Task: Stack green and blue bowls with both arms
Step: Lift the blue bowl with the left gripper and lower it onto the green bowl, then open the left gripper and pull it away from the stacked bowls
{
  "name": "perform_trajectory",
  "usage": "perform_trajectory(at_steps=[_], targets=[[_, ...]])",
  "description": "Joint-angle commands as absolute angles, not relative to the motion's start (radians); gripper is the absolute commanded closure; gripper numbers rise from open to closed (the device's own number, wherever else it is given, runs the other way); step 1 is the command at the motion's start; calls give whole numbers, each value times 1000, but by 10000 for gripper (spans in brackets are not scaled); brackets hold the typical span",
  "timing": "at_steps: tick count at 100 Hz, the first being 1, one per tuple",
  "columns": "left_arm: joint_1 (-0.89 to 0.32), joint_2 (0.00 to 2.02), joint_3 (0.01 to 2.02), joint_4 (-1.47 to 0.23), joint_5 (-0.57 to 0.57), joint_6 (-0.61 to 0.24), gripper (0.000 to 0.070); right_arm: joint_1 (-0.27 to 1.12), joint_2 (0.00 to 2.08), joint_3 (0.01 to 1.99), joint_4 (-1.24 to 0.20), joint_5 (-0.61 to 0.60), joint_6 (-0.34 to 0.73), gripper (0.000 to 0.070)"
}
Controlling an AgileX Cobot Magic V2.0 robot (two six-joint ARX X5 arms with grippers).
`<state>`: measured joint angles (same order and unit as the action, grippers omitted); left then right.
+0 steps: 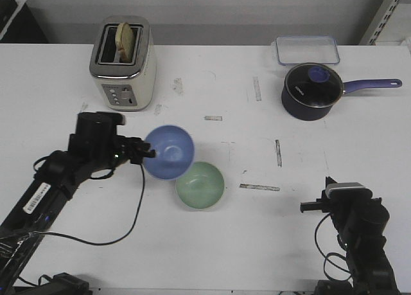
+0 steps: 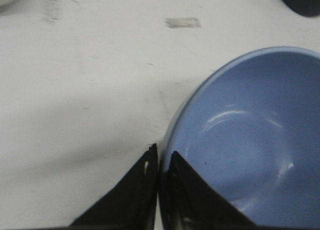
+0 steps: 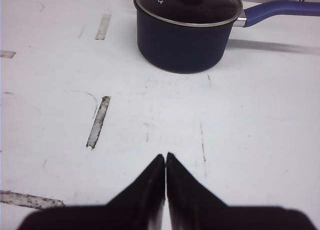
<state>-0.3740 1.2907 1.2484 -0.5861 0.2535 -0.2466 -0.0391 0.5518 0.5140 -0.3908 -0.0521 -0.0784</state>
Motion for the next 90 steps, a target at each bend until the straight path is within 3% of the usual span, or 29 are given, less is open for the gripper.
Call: perform_trajectory(at_steps=[1, 25, 42, 58, 78, 83, 90], targets=[[-454, 1320, 1269, -556, 255, -255, 700, -37, 558, 519, -382, -52, -75, 700], [-615, 1444, 1269, -535, 152, -233, 700, -37, 558, 519, -383, -52, -75, 700], [-623, 1517, 1268, -553, 144, -218, 700, -37, 558, 519, -383, -53, -75, 700], [-623, 1529, 1269, -557, 52, -218, 700, -37, 558, 519, -382, -53, -75, 700], [-623, 1529, 1269, -561, 87, -220, 694, -37, 558, 519, -382, -53, -75, 700], [-623, 1529, 1268, -559, 115, -224, 658, -37, 558, 519, -383, -53, -75, 700], [-623, 1529, 1269, -559, 154, -230, 523, -37, 558, 519, -382, -52, -75, 700]])
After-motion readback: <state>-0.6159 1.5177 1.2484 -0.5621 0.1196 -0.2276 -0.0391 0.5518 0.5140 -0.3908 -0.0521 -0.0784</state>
